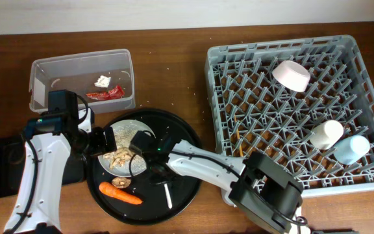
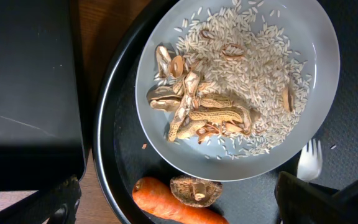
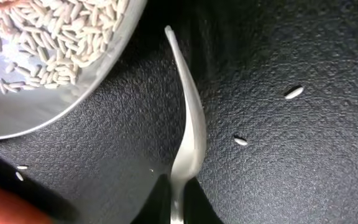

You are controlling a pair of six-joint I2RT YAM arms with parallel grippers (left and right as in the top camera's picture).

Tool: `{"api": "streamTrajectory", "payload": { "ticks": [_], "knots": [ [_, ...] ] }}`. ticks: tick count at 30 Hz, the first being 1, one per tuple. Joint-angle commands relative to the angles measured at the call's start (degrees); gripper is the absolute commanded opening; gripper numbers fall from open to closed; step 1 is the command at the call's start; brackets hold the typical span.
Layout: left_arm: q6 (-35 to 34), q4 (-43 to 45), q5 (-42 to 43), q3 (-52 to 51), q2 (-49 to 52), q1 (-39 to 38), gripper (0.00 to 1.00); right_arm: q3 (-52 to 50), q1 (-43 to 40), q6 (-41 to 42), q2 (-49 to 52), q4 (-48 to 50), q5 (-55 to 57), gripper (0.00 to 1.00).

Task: Sort waste into correct bins and load items into the dishwasher rack
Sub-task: 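Reach the right gripper to the white fork and grasp it, then carry the white fork with the right gripper and release in the rack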

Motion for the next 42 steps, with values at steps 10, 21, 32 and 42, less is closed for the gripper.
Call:
{"api": "streamTrajectory", "payload": {
  "ticks": [10,21,32,42],
  "knots": [
    [-0.55,-0.04,-0.17,0.2,-0.85,-0.11,0.99,3.04,-13.46,-9.4,-22.93,-20.15,12.5,0.04],
    [-0.55,-0.04,-0.17,0.2,-0.85,-0.11,0.99,-8.68,-33.75,-20.87,-28.79,-23.67,13.14,0.04],
    [-0.55,-0.04,-0.17,0.2,-0.85,-0.11,0.99,-14.05,-34.51,-22.12,-28.46,-17.38,12.39,0.4],
    [-0.55,-0.04,-0.15,0.2,-0.85,-0.11,0.99,-12.94,-34.53,-21.9,-33.0,-17.62,8.41,0.39]
  ]
}}
